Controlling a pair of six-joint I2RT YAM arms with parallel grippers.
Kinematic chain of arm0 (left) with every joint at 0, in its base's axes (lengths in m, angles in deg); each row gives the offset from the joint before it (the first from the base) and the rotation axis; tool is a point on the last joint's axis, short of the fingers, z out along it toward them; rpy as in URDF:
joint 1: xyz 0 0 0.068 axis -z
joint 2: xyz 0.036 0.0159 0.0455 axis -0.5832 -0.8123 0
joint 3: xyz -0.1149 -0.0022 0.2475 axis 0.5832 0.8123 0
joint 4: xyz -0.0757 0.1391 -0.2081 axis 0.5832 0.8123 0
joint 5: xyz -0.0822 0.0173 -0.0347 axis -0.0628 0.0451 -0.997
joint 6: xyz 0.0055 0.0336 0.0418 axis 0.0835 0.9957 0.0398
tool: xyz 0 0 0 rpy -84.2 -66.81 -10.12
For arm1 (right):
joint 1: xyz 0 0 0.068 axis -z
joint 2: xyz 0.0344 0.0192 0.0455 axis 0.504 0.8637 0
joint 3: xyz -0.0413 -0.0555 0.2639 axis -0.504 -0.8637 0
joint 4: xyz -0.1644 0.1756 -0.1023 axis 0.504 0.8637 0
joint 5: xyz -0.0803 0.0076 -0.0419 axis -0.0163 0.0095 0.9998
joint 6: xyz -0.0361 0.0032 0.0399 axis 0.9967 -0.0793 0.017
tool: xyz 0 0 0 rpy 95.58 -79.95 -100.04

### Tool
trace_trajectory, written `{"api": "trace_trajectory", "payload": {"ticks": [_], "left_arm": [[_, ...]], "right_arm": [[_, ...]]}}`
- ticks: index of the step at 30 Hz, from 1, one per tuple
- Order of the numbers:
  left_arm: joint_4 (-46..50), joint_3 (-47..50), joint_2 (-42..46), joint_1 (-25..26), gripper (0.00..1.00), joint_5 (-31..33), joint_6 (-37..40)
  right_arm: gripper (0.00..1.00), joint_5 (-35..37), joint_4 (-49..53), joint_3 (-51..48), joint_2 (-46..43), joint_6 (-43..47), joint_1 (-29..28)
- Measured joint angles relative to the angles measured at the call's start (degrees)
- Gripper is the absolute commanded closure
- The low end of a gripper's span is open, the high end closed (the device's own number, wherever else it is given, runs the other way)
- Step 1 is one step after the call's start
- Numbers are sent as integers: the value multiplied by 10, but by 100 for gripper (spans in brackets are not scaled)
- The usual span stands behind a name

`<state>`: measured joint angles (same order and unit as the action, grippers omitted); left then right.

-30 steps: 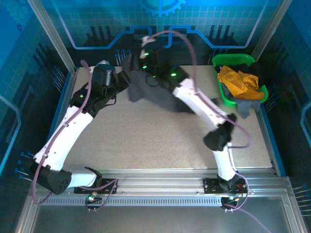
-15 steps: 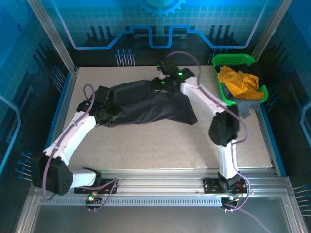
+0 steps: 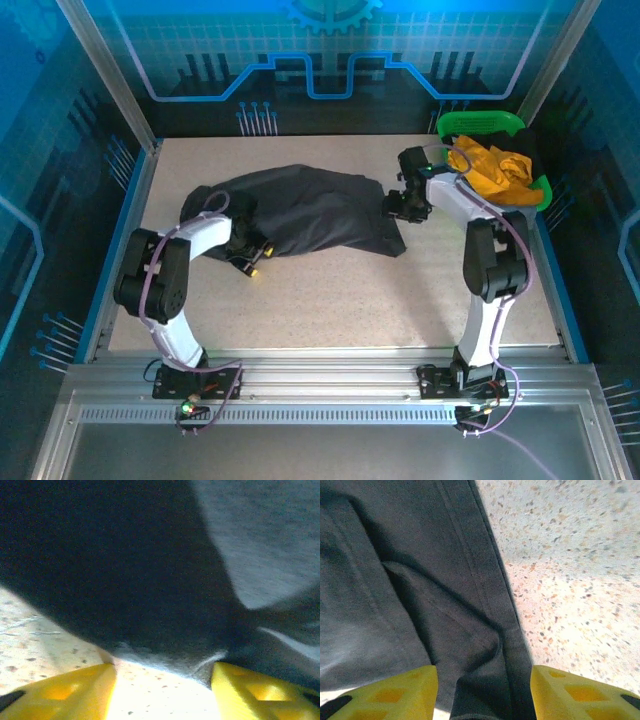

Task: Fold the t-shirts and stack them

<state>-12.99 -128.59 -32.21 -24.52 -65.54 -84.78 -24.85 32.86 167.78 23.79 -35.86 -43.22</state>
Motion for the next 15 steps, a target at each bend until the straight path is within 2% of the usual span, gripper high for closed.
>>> {"api": "trace_trajectory", "payload": {"ticks": [2,4,5,12,15], "left_arm": [[21,-14,-9,-2,77,1,-10],[47,-21,-16,-2,97,9,-15],[55,-22,-16,-2,100,12,-19],[20,-33,4,-2,100,34,-3],[22,-34,56,-15,100,43,13]], "right_arm": [[54,0,4,12,34,0,-1],[58,0,8,22,66,-3,-2],[61,0,10,23,75,-7,-3],[100,6,27,16,78,-50,-14],[100,11,26,2,69,-66,-14]]}}
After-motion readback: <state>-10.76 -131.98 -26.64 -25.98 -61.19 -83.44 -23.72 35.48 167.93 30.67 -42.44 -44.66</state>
